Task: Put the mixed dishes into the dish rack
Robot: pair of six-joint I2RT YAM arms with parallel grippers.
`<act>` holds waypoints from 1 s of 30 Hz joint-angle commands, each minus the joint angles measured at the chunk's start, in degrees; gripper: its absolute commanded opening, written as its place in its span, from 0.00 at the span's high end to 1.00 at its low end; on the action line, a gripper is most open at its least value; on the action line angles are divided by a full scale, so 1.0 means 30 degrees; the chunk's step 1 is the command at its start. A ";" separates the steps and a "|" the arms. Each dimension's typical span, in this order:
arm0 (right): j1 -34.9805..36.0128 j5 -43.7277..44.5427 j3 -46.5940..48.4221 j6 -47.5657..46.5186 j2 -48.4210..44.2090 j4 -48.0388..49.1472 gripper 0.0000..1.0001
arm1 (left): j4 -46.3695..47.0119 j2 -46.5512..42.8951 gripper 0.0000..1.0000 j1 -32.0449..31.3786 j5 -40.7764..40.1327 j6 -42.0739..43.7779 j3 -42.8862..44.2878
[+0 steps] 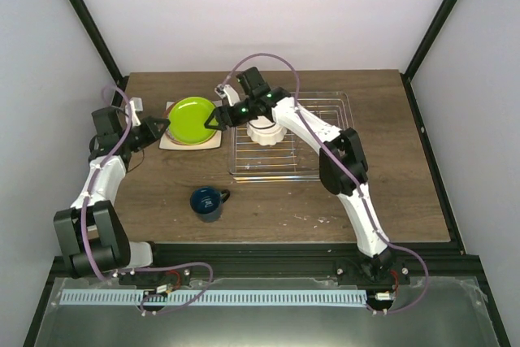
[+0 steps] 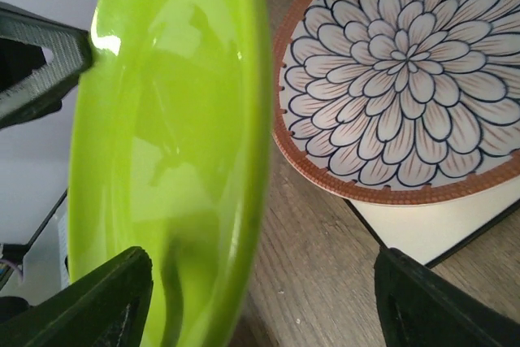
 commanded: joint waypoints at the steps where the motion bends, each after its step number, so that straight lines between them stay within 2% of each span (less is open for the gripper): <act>1: -0.0039 -0.1658 0.0990 0.0195 0.0550 0.0761 0.26 | 0.0925 -0.0591 1.00 0.0072 0.0839 -0.0227 -0.0309; 8: -0.0033 -0.2434 0.1321 -0.0114 0.0715 0.0839 0.52 | 0.1053 -0.0234 1.00 0.0051 0.1282 -0.0017 -0.0116; 14: -0.0046 -0.2740 0.1244 -0.0235 0.0459 0.1190 0.85 | 0.1622 0.0094 0.99 -0.0100 0.1603 -0.0006 -0.0404; 18: -0.0043 -0.2388 0.1225 -0.0362 0.0187 0.1096 0.98 | 0.1828 -0.0188 0.78 -0.0229 0.1468 0.0238 -0.0700; 22: -0.0197 -0.1948 0.0867 -0.0946 -0.0157 0.0987 0.99 | 0.1576 -0.0423 0.57 -0.0231 0.1173 0.0454 -0.0561; 28: -0.1562 -0.1207 0.0656 -0.2059 -0.1356 0.0450 0.99 | -0.0140 -0.0198 0.02 -0.0178 -0.0208 0.0805 0.1217; 30: -0.1901 0.0266 0.0650 -0.3381 -0.2208 -0.0056 0.99 | -0.1124 0.0011 0.00 -0.0051 -0.1178 0.1040 0.2294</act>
